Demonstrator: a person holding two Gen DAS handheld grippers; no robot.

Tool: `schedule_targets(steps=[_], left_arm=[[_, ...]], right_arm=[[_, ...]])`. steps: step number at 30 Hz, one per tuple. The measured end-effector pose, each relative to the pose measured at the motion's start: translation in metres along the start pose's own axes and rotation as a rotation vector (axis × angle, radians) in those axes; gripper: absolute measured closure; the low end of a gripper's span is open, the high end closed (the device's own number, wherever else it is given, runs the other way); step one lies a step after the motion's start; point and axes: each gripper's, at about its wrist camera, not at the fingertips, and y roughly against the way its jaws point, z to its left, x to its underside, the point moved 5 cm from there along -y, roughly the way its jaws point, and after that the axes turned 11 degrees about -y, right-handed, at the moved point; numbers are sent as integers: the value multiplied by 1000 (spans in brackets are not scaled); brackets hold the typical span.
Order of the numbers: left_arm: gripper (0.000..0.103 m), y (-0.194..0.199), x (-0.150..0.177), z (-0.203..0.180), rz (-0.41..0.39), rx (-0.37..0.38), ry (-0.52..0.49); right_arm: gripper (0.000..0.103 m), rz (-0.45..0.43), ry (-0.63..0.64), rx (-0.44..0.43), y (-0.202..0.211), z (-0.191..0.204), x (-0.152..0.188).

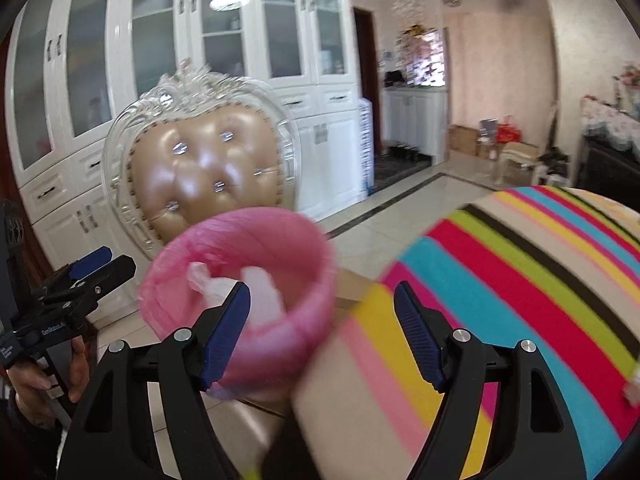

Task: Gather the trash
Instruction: 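Move both tools back toward the table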

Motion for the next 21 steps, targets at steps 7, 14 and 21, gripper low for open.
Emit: schedule_targets(steps=[7,14,21], left_arm=[[5,8,-25,-138,-31,233,-153],[5,10,-30,-267,19,429,-223],[5,-2,-28,-386,83,565,-246]], right_arm=[[27,-96,-81,193,101,-97,13],[27,-131,-207,375,183,-205,48],[27,-145,-307,550,249,-303,82]])
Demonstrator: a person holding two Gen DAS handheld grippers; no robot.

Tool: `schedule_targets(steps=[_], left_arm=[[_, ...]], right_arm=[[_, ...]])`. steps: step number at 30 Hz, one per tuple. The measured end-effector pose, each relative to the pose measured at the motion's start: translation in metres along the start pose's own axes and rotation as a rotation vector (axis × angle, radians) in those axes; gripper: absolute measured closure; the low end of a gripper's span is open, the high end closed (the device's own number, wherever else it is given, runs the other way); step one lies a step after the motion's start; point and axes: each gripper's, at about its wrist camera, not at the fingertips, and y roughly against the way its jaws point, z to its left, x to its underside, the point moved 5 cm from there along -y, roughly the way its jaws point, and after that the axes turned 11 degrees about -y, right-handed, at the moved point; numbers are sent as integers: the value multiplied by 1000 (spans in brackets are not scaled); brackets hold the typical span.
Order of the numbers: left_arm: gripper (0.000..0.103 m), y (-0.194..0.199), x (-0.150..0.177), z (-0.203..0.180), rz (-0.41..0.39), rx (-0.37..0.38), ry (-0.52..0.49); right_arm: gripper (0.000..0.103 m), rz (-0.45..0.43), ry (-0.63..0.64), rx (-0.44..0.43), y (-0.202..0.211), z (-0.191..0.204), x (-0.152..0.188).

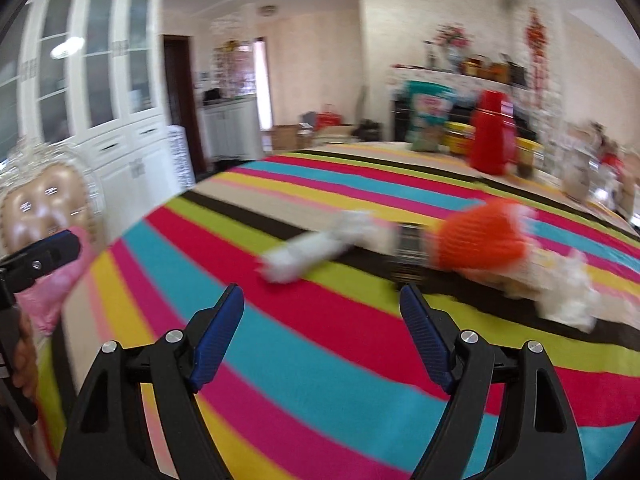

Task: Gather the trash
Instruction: 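Move both tools back toward the table, then grasp the white tissue with the right tool while the left tool grasps the orange foam net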

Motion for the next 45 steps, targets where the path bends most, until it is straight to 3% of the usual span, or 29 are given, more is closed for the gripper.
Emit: schedule_targets(steps=[5,8,13,21,26,33,37,38,39,43,44,45], left_arm=[[5,-46,-18,-68,-18,73,-23],[5,-83,-24,-109,17,141,-43],[5,-136,-27,-154,67,164,-85],[5,-174,-27,-176,112,159,-112],[5,-165,-26,-164,85,180,-56],[5,-163,-23,-157,61,204,-43],[5,-165,-22,-158,63,208,-51],[5,-165,-22,-157,65,212,-49],[5,-165,-22,-156,65,213,-43],[5,-165,-23,-152,65,208,-31],[5,-165,-23,-151,67,208,-30],[5,-165,-23,-152,69,209,-31]], right_arm=[[27,-6,-85,145,2,-100,-11],[27,10,-118,215,-2,-144,-16],[27,44,-157,299,-10,-201,-22],[18,107,-181,329,-38,-225,-19],[18,145,-214,368,-52,-235,-22],[18,230,-265,428,-73,-257,-17],[18,241,-255,420,-78,-257,-19],[27,243,-246,413,-79,-255,-19],[43,245,-244,405,-80,-255,-19],[72,228,-226,377,-75,-247,-19],[85,228,-210,374,-74,-244,-19],[88,230,-177,374,-73,-240,-18]])
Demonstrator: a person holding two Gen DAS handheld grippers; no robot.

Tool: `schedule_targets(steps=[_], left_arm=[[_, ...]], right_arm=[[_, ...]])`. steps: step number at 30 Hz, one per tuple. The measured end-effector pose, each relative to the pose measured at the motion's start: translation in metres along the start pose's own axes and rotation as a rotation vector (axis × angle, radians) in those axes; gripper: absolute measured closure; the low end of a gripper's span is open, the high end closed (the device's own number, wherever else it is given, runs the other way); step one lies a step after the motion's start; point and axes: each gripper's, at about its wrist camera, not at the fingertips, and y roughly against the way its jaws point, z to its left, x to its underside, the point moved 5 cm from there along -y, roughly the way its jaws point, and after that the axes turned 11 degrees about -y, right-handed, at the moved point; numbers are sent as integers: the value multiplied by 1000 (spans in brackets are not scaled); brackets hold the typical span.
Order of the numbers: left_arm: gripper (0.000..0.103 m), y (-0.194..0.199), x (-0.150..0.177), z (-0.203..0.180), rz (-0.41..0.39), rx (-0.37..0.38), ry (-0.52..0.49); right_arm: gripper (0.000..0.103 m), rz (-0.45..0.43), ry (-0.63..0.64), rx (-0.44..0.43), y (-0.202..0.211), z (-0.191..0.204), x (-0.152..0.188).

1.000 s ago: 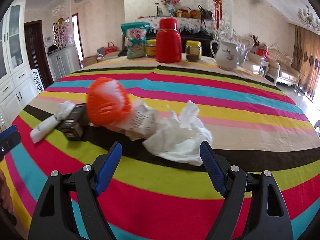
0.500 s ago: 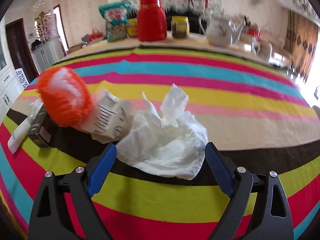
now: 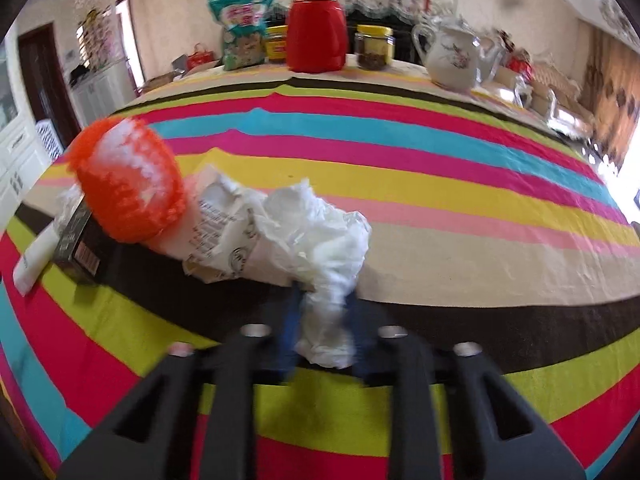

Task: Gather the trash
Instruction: 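Grasp the white tissue with the right tool while the left tool grasps the orange foam net, then lift the orange net and white tissue and carry them toward the pink bin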

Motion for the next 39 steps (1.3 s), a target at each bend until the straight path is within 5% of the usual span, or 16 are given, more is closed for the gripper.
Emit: schedule_targets(steps=[4,13,22,27,29,34,39], left_arm=[[5,1,0,-6,4,-2,-26],[5,-13,-8,-33,37,24,-83],[5,-72,-46,-93,54,40,-364],[5,-108,-55,-104,64,36,-434],[14,-120,-55,-106,84,36,-446],[80,-140,-47,-99,167,63,-409],[85,-115,-40,-98,117,89,-434]], right_arm=[[92,-10,75,-34,6,13,3],[92,-37,24,-162,23,10,-8],[92,-44,-48,-210,30,-4,-14],[92,-45,-52,-213,30,-5,-14],[92,-44,-56,-214,30,-7,-15],[92,-38,-88,-211,26,-16,-16],[92,-26,-75,-238,27,-9,-14]])
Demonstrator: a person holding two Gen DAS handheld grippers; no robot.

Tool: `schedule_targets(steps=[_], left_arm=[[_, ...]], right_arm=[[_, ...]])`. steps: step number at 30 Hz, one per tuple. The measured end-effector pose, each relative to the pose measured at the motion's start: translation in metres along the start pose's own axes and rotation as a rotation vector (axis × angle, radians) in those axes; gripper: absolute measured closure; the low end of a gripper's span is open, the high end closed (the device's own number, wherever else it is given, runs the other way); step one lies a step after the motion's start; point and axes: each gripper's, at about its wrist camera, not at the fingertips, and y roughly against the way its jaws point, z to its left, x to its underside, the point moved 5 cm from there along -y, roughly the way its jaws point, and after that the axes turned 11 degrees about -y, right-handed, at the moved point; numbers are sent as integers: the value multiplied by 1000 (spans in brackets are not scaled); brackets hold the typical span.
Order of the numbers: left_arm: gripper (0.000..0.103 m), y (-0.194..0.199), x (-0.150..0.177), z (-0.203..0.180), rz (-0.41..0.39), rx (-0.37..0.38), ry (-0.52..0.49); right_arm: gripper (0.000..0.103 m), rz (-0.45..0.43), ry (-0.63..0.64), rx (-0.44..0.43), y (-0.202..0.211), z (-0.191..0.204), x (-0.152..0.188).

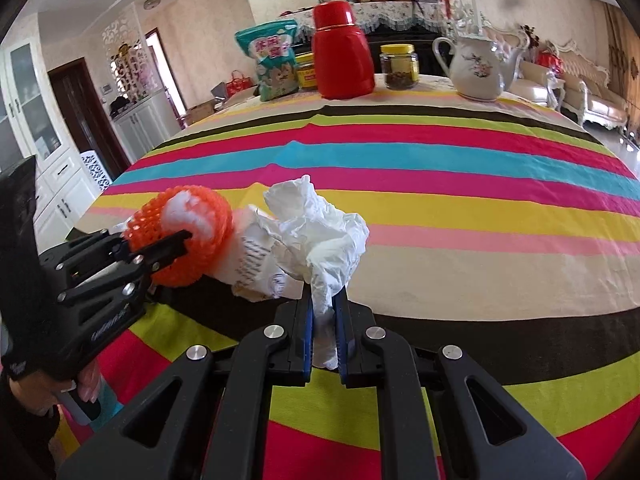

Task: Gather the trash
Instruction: 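Lift the orange net and white tissue and carry them toward the pink bin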

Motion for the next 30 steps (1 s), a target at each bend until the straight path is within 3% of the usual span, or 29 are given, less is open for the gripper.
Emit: schedule_targets(steps=[5,14,22,30], left_arm=[[85,49,10,3,-86,4,25],[85,148,39,25,-163,-2,107],[85,213,102,65,-121,-79,196],[84,256,155,94,-82,-186,240]], right_arm=[[92,-12,58,-48,16,24,-3],[92,12,202,-146,36,92,16],[92,58,339,-215,40,159,54],[92,69,377,-261,50,207,81]])
